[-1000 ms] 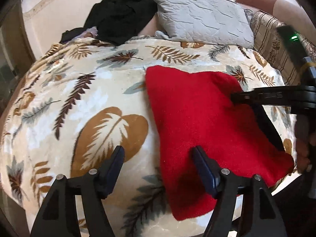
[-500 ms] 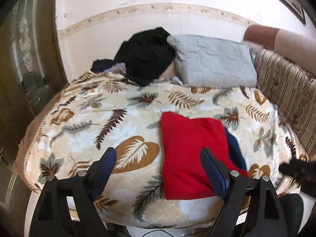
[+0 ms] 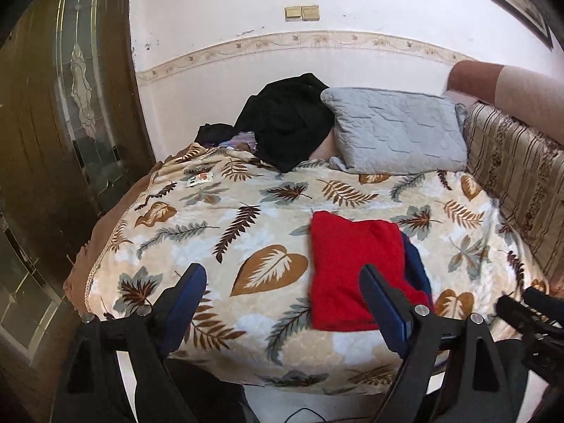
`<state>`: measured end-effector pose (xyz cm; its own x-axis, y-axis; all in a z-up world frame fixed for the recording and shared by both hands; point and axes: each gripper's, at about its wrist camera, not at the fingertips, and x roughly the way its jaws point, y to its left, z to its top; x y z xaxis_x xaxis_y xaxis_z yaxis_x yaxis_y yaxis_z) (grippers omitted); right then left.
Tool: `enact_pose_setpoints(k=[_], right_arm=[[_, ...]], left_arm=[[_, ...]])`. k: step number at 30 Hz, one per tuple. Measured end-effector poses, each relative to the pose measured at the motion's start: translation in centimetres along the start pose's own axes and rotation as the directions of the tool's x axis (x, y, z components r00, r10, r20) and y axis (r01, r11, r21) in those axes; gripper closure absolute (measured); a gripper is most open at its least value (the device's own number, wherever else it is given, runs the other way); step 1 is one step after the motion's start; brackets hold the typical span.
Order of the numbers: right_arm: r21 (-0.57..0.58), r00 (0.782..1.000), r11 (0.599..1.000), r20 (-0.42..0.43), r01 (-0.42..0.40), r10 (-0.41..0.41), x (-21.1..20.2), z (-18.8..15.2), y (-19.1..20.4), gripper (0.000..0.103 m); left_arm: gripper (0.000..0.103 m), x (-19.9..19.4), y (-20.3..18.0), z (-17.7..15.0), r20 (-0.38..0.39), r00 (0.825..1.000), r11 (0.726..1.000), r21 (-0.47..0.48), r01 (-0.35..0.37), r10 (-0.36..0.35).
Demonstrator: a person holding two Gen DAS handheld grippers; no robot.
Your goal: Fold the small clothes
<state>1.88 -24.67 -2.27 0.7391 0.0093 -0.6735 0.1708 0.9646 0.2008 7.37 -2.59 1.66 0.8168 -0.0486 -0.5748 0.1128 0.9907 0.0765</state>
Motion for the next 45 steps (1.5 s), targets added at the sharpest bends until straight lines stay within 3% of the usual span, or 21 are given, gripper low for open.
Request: enact_pose_setpoints(k=[11,45], right_arm=[[-0.024,0.999,1.000,0.048,-0.005,0.006,-2.3,0.0,2.2,0.034],[-0.084,0.996,0.995,0.083,0.048,-0.041,-3.4,1.1,5.2,0.034]], left_arm=[[0.014,-3.7,0.5,-0.2,0.062,0.998,0.999,0.024,-0.027,0.026],[0.014,-4.3,2.6,0.3,0.057,0.998,0.999,0.015,-0.036,0.035]])
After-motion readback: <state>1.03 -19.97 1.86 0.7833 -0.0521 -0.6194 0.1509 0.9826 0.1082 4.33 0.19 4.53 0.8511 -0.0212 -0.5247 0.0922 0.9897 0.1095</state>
